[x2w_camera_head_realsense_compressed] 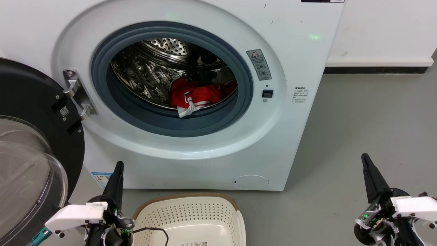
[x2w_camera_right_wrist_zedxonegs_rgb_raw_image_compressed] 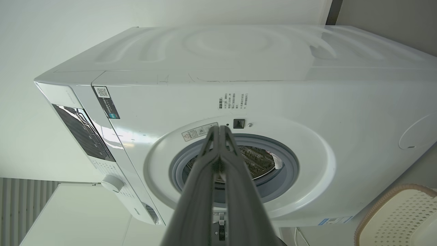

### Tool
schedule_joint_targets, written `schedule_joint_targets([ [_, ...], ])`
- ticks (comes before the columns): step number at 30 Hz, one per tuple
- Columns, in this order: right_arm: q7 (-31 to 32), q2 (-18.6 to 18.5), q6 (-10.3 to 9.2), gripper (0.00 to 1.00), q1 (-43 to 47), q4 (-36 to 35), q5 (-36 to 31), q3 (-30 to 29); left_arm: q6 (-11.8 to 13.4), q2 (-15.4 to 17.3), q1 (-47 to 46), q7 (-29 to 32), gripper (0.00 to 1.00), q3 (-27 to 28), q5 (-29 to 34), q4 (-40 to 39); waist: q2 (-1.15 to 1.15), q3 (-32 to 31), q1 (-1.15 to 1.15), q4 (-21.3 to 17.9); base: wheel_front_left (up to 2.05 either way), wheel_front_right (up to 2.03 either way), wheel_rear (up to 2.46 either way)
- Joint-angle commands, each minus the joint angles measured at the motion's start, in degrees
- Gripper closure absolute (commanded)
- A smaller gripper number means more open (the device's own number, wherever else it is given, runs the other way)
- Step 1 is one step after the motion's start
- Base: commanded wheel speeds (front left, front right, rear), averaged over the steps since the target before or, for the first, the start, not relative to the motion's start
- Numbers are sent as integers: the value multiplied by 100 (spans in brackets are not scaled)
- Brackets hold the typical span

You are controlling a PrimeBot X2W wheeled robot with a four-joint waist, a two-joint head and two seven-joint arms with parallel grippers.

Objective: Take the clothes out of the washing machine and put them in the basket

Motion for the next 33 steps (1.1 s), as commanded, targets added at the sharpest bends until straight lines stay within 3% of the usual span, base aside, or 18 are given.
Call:
schedule_joint_targets([
  [1,2,17,0,100,-68,8,-25,2,-12,-3,-31,12,100,5,-14,-1,0,0,0,0,0,0,0],
  [25,2,17,0,100,-69,8,-25,3,-12,-3,-31,12,100,5,-14,-1,0,0,0,0,0,0,0],
  [26,-1,0,0,0,0,0,0,0,0,0,0,0,0,-1,0,1,0,0,0,0,0,0,0],
  [33,-142,3,0,0,100,6,-46,100,1,-11,27,-135,0,-184,-5,58,0,5,0,-1,0,0,0],
])
